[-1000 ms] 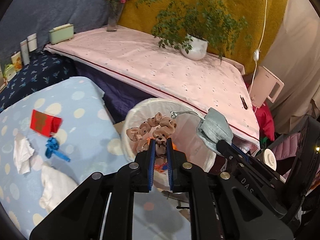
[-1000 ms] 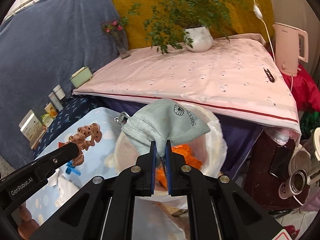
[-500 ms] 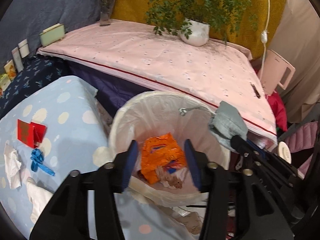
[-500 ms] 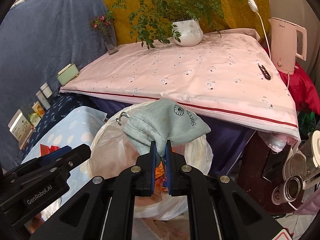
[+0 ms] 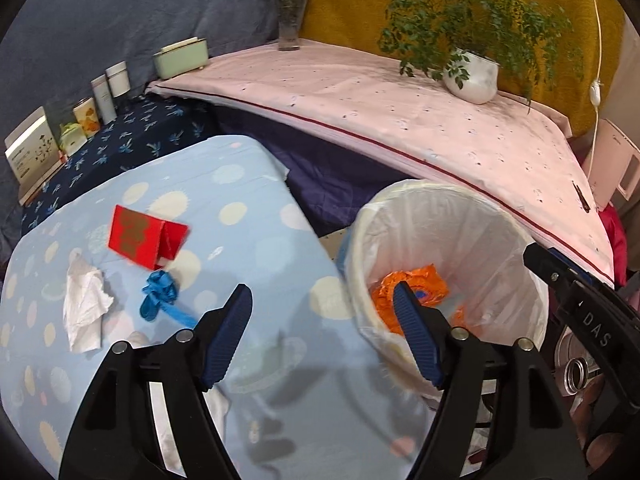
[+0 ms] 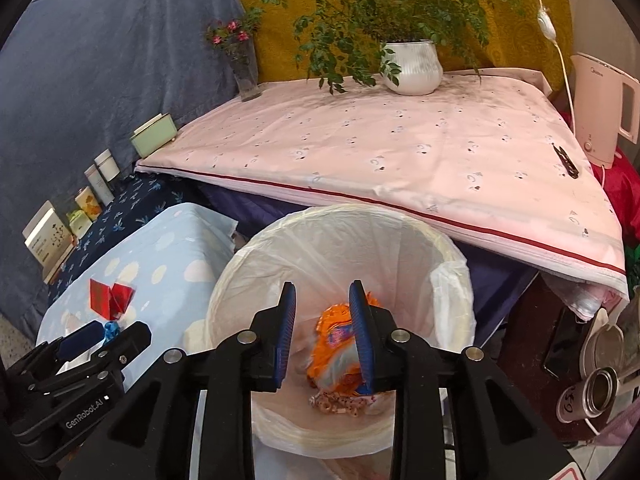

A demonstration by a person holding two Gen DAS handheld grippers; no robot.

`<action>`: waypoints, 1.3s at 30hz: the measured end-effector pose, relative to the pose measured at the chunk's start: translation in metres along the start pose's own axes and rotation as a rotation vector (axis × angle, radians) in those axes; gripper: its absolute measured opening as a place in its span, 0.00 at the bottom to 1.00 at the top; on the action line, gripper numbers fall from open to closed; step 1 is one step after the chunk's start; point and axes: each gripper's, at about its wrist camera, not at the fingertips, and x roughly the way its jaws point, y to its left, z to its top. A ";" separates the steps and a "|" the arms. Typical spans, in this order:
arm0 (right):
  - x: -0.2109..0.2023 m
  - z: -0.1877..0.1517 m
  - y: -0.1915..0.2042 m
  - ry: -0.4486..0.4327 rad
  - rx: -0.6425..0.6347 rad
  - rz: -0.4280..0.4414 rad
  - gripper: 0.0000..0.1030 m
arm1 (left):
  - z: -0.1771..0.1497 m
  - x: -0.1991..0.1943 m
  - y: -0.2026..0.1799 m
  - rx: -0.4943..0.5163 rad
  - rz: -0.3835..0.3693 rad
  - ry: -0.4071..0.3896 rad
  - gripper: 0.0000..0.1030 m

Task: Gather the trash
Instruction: 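Grasp the white tissue with the left gripper while the right grasps the white glove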

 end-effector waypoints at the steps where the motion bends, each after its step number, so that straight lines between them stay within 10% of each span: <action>1: 0.000 -0.001 0.004 0.001 -0.004 0.004 0.27 | 0.000 -0.001 0.003 -0.002 0.007 -0.002 0.67; 39: -0.019 -0.098 0.177 0.150 -0.246 0.195 0.63 | -0.081 -0.054 0.192 -0.271 0.310 0.041 0.67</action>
